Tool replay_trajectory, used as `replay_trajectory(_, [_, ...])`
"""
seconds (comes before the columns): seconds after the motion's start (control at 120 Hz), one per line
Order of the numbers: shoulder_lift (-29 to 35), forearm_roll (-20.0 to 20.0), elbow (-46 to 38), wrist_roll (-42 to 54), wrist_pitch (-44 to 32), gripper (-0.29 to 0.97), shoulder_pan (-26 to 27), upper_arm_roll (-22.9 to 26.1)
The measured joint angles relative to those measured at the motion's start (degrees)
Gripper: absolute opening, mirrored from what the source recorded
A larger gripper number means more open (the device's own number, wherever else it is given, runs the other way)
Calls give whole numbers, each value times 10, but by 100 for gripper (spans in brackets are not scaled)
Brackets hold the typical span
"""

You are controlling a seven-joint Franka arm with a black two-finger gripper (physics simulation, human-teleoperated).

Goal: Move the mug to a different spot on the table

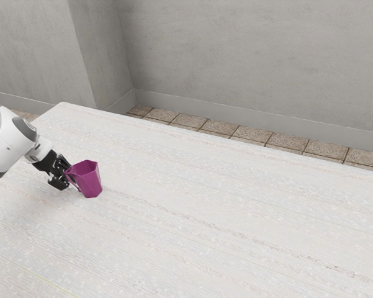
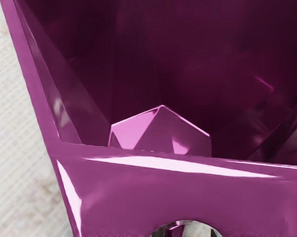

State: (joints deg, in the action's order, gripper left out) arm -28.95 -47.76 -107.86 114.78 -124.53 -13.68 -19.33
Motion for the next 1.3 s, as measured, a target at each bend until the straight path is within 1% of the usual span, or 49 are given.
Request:
replay_trajectory(0.367, [0,-5,0,7,0,8,-3,0])
replay_trajectory(0.733, [4,-26,5,12,-1,1,-3,4])
replay_trajectory(0.942, [22,-49,3,19,0,0,-5,28])
replay_trajectory(1.067, [35,-57,-10,24,-1,-1,15,42])
replay_trajectory(1.3, [58,-60,-54,33,-6,-3,77,45])
